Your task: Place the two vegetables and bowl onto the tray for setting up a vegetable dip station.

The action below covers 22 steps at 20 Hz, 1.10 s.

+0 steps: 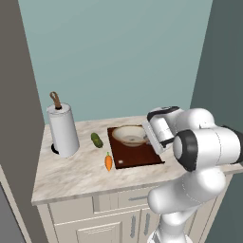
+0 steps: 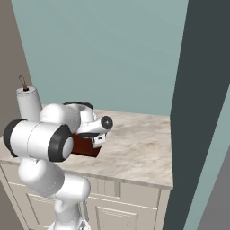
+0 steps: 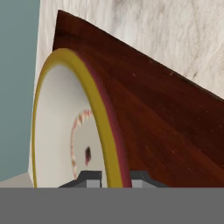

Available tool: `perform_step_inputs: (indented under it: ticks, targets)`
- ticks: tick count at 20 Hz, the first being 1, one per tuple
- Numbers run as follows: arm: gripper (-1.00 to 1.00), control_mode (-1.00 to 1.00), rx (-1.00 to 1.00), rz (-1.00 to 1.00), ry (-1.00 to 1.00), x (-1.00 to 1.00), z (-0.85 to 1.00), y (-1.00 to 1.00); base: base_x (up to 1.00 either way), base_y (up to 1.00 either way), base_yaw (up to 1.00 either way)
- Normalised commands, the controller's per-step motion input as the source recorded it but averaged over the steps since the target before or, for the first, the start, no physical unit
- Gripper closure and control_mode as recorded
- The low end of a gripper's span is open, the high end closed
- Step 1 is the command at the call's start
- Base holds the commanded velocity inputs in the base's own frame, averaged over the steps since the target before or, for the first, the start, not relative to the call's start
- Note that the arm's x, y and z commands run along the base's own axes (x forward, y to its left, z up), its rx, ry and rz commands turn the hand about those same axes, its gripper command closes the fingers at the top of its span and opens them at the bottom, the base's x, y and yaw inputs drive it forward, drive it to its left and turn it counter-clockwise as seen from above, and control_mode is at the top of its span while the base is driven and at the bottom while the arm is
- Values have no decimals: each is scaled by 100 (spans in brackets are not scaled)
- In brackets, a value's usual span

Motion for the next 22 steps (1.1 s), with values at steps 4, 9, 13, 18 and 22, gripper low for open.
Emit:
perform_step_inputs:
  ticks: [4, 9, 13, 18, 22]
  targets:
    - [100, -100, 0, 0, 0, 2, -3, 0, 0, 0, 0]
    - [100, -100, 0, 0, -4, 3, 0, 1, 0, 0, 0]
    - [100, -100, 2, 0, -6, 7, 0, 3, 0, 0, 0]
    - [100, -100, 2, 0, -1, 8, -4, 1, 0, 0, 0]
    - [100, -100, 0, 0, 0, 9, -9, 0, 0, 0, 0]
